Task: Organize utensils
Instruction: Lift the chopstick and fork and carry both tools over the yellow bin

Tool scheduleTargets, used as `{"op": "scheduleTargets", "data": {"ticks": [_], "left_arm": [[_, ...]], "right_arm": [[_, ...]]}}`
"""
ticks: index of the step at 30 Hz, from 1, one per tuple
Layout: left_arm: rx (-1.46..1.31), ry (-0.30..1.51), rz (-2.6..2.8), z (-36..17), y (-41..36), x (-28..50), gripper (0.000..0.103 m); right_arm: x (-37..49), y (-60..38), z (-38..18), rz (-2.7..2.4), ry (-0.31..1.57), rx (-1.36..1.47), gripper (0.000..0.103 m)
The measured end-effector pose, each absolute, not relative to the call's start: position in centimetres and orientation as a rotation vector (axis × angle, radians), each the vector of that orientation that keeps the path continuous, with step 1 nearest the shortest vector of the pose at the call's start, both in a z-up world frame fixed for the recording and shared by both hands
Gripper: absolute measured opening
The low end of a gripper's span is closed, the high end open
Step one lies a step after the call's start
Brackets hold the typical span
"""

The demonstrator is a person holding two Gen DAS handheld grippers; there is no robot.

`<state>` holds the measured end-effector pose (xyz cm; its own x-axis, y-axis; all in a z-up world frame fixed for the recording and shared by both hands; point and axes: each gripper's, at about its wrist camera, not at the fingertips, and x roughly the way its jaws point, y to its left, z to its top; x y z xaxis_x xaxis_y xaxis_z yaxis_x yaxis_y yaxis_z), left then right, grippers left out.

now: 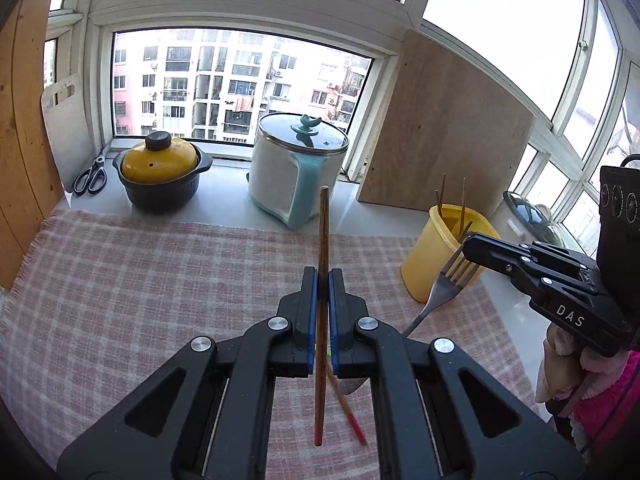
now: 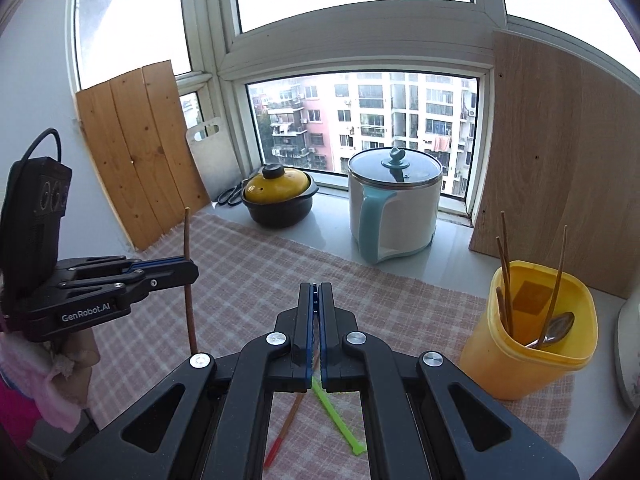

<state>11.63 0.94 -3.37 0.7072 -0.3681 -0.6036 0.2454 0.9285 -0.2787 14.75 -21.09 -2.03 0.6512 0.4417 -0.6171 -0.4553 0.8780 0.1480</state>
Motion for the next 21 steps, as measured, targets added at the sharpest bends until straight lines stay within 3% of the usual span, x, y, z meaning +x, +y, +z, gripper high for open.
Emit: {"op": "scheduleTargets", "data": {"ticks": [21], "left_arm": [[-0.194,0.608,-0.515,1.5,-12.6,14.8,0.003]], "right_arm": [[13.8,-36.4,2.1,0.351,0.664,-0.052,0.001]]}}
